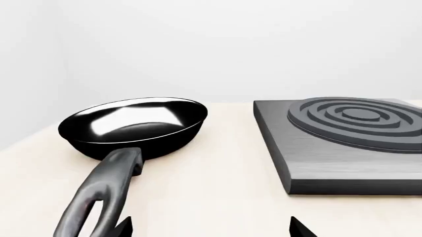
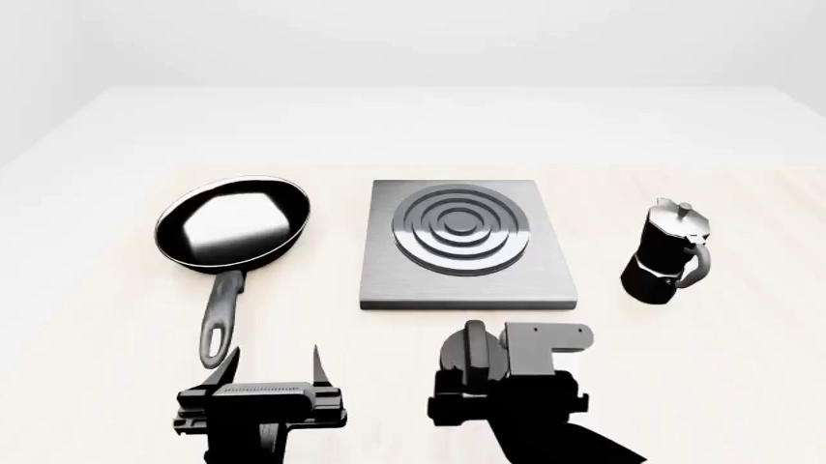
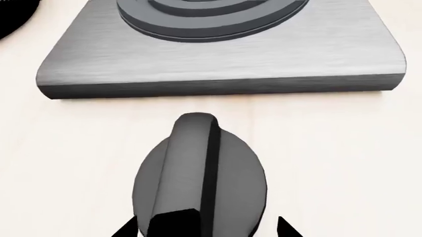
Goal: Turn on the stove and put the frying pan on it.
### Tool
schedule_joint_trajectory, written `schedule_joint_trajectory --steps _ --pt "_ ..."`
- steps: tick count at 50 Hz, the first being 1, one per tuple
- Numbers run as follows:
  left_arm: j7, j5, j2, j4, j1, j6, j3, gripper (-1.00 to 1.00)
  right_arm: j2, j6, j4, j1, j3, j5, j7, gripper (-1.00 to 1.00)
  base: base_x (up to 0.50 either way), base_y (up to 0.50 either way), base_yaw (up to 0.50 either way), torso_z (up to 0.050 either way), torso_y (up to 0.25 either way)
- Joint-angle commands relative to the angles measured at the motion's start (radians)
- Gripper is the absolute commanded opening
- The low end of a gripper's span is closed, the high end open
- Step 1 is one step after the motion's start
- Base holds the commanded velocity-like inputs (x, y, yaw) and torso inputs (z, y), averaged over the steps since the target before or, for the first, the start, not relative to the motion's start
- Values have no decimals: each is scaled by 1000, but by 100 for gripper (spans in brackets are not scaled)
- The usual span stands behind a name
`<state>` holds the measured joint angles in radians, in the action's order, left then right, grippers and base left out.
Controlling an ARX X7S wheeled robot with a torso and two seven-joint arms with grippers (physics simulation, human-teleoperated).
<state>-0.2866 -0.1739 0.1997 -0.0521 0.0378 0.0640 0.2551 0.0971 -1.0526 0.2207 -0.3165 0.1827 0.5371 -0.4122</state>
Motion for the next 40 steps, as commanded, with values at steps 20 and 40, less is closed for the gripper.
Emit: schedule_joint_trajectory --steps 20,40 --pt "-8 -10 8 -16 7 14 13 100 37 -130 139 -3 -12 -38 -210 100 0 0 0 0 0" --pt "-13 -18 13 -28 15 20 21 100 72 -167 238 22 -69 -56 -309 100 0 0 0 0 0"
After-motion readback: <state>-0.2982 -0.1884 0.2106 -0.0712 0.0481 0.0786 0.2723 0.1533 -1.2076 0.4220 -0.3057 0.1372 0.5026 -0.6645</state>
